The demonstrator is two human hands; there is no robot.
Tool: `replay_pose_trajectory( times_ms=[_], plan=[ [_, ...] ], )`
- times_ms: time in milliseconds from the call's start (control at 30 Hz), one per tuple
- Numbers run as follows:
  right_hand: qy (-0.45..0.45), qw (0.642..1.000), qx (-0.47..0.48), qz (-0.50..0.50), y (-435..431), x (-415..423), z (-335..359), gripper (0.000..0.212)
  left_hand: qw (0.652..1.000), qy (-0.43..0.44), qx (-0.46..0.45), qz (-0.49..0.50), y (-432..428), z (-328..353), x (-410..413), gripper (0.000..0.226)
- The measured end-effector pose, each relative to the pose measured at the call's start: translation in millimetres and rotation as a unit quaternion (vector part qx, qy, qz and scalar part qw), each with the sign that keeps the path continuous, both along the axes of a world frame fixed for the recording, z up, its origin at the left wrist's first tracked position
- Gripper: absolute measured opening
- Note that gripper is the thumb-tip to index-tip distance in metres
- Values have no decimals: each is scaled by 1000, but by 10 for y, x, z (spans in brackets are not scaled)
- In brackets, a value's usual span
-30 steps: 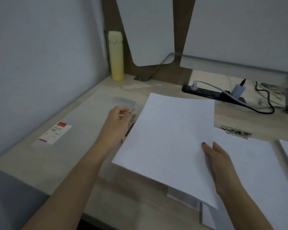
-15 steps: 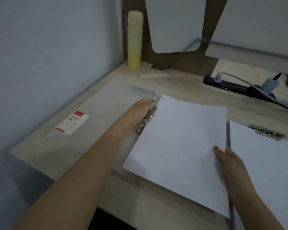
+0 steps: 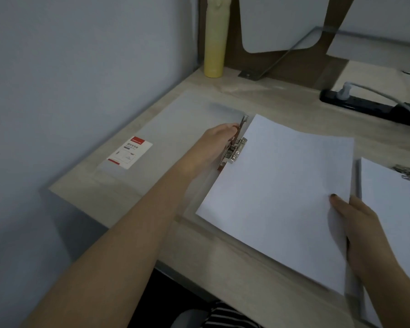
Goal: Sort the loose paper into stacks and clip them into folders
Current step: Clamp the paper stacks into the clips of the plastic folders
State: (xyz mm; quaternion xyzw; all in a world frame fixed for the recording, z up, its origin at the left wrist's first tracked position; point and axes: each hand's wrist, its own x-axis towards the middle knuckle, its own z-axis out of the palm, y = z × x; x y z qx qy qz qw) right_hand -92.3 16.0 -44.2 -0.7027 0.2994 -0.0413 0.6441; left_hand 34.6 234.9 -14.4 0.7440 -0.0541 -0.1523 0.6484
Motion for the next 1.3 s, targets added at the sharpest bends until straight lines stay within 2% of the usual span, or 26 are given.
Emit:
replay_pose_trajectory(
  times_ms=[300, 400, 533, 733, 900, 967, 1167, 1300],
  plan=[
    [-4, 1000, 13, -7, -32, 0, -34, 29, 1000, -2, 18, 22, 55, 12, -83, 26],
    [-9, 1000, 14, -9, -29, 6, -39, 29, 999, -4, 40, 23, 121, 20, -107, 31],
    [-16, 1000, 13, -11, -22, 4, -41, 29, 999, 3, 49, 8, 177, 41, -145, 20],
    [-12, 1000, 5, -27, -15, 14, -53, 29, 998, 12, 61, 12, 164, 60, -156, 26],
    [-16, 1000, -4, -14, -7, 19, -50, 29, 993, 75, 73, 58, 138, 98, -144, 28],
    [-16, 1000, -8, -10, -15, 17, -60, 27, 986, 107, 112, 56, 142, 133, -139, 24],
    [-13, 999, -49, 3, -22, 21, -90, 14, 978, 158, 138, 20, 228, 202, -112, 56],
    [-14, 998, -53, 5, -30, 9, -94, 15, 974, 155, 167, -13, 257, 217, -85, 55]
  ],
)
